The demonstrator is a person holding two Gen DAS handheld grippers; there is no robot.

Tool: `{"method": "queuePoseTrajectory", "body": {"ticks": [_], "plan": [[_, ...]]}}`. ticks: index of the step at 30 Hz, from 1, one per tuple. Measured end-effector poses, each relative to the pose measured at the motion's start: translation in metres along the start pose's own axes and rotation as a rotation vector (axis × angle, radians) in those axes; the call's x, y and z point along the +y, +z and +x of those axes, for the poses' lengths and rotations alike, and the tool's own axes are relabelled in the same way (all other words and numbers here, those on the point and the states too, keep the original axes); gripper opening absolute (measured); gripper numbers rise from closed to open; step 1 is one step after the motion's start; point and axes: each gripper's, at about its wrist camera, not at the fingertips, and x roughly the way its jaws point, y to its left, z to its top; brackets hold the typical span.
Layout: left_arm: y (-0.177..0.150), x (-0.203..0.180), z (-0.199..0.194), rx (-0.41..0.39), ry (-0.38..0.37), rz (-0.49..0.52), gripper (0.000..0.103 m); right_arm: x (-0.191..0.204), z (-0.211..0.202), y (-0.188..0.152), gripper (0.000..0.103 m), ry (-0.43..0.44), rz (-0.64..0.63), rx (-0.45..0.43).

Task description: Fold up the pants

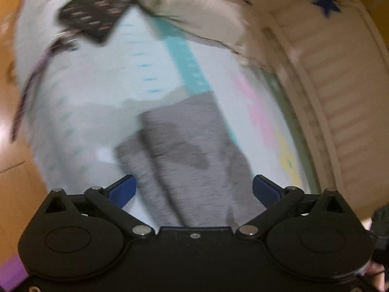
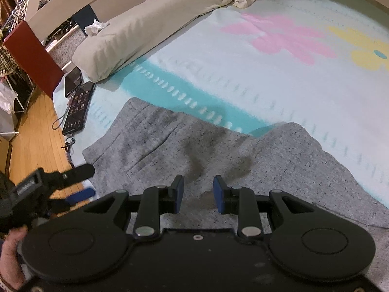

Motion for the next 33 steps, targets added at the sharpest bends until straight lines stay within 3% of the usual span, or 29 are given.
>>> {"method": "queuePoseTrajectory", "body": {"ticks": [3, 7, 12, 15, 16, 17, 18, 19, 21, 24, 28, 33], "plan": [[0.005, -0.006, 0.007, 0.002, 0.014, 0.039, 0.101, -0.002, 0.001, 0.0, 0.029, -0.007, 0.009, 0.003], [0.004, 0.017, 0.013, 0.024, 0.023, -0.122, 0.098, -0.003, -0.001, -0.001, 0.029, -0.007, 0.013, -0.004], [0.012, 0.019, 0.024, 0.062, 0.023, -0.149, 0.098, -0.005, -0.005, -0.003, 0.029, -0.007, 0.014, -0.018], [0.018, 0.022, 0.031, 0.073, 0.032, -0.265, 0.1, -0.007, -0.006, -0.005, 0.029, -0.006, 0.026, -0.016], [0.022, 0.022, 0.034, 0.104, 0.024, -0.288, 0.097, -0.008, -0.008, -0.007, 0.029, -0.005, 0.027, -0.018], [0.024, 0.018, 0.035, 0.116, 0.026, -0.282, 0.069, -0.01, -0.011, -0.009, 0.029, -0.005, 0.029, -0.018], [0.025, 0.011, 0.036, 0.128, 0.045, -0.242, 0.031, -0.013, -0.013, -0.01, 0.029, -0.007, 0.032, -0.018], [0.024, -0.003, 0.035, 0.143, 0.066, -0.158, 0.032, -0.017, -0.016, -0.013, 0.029, -0.011, 0.036, -0.017], [0.015, -0.035, 0.028, 0.089, 0.096, 0.009, 0.031, -0.027, -0.022, -0.018, 0.029, -0.029, 0.049, -0.011], [-0.001, -0.083, 0.018, 0.04, 0.074, 0.226, 0.029, -0.05, -0.029, -0.028, 0.029, -0.082, 0.103, 0.002], [-0.038, -0.162, 0.004, -0.003, -0.043, 0.482, 0.029, -0.09, -0.044, -0.044, 0.029, -0.152, 0.201, 0.011], [-0.114, -0.247, 0.025, 0.061, -0.18, 0.73, 0.029, -0.143, -0.07, -0.07, 0.029, -0.224, 0.314, -0.006]]}}
